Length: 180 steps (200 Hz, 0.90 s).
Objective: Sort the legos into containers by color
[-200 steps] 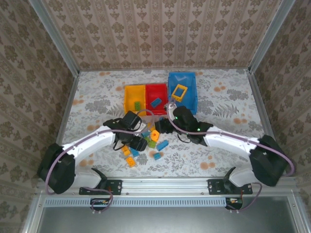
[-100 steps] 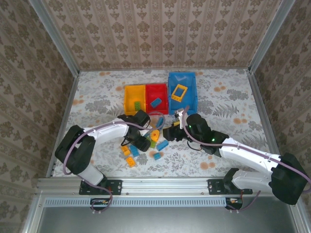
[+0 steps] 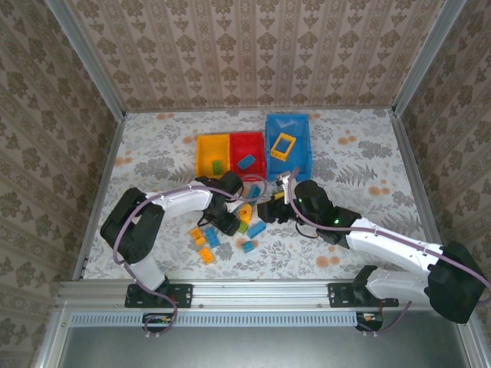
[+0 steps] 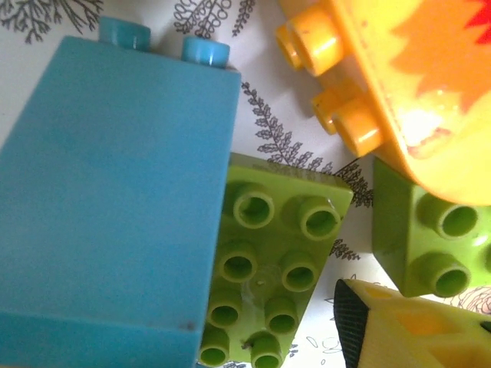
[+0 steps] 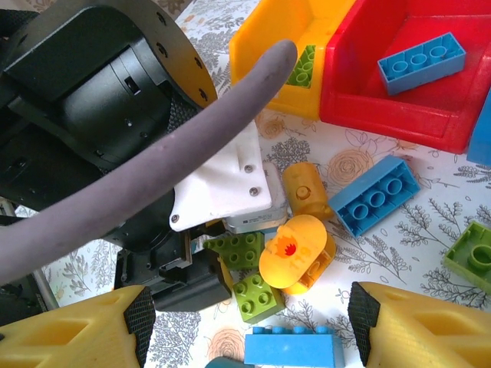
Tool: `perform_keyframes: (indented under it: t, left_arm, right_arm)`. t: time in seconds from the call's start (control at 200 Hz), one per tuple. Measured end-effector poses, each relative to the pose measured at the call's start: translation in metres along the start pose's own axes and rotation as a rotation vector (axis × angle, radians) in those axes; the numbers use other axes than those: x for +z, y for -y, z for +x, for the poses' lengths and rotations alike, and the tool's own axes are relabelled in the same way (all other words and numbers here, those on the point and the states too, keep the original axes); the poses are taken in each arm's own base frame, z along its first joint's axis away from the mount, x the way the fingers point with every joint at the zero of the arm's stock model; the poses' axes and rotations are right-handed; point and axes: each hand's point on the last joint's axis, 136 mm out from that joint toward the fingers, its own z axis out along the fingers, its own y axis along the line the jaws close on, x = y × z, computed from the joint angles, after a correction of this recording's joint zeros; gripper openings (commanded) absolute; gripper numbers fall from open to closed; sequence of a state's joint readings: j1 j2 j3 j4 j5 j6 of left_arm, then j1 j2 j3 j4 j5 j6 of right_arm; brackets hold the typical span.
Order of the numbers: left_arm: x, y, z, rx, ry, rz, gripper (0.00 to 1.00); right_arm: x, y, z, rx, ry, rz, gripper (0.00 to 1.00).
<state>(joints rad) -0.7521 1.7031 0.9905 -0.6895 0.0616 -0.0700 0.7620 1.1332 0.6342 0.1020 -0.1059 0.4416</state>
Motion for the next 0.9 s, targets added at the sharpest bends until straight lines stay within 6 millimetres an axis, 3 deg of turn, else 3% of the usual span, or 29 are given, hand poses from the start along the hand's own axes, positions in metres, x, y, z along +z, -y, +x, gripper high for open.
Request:
perform_keyframes:
  t: [0.205, 0.43, 0.695, 0.765, 0.9]
  left_arm:
    - [0.000, 0.000, -0.001, -0.032, -0.005, -0.010, 0.41]
    - [-0.013, 0.011, -0.001, -0.046, 0.024, -0.001, 0.37]
    - [-0.081, 0.005, -0.005, -0.134, 0.166, -0.003, 0.36]
    - [-0.102, -0.006, -0.013, -0.193, 0.214, 0.002, 0.36]
    - [-0.137, -0.047, -0.038, -0.342, 0.306, -0.002, 0.35]
  right_arm:
    - [0.000, 0.001, 0.002, 0.007, -0.003, 0.002, 0.70]
    - [-0.002, 0.002, 0.001, 0.007, 0.003, 0.008, 0.70]
    - [-0.005, 0.004, -0.005, 0.007, 0.030, 0.017, 0.70]
    - [-0.004, 0.003, -0.009, 0.007, 0.044, 0.013, 0.70]
    - [0.006, 0.001, -0.021, 0.007, 0.071, 0.007, 0.70]
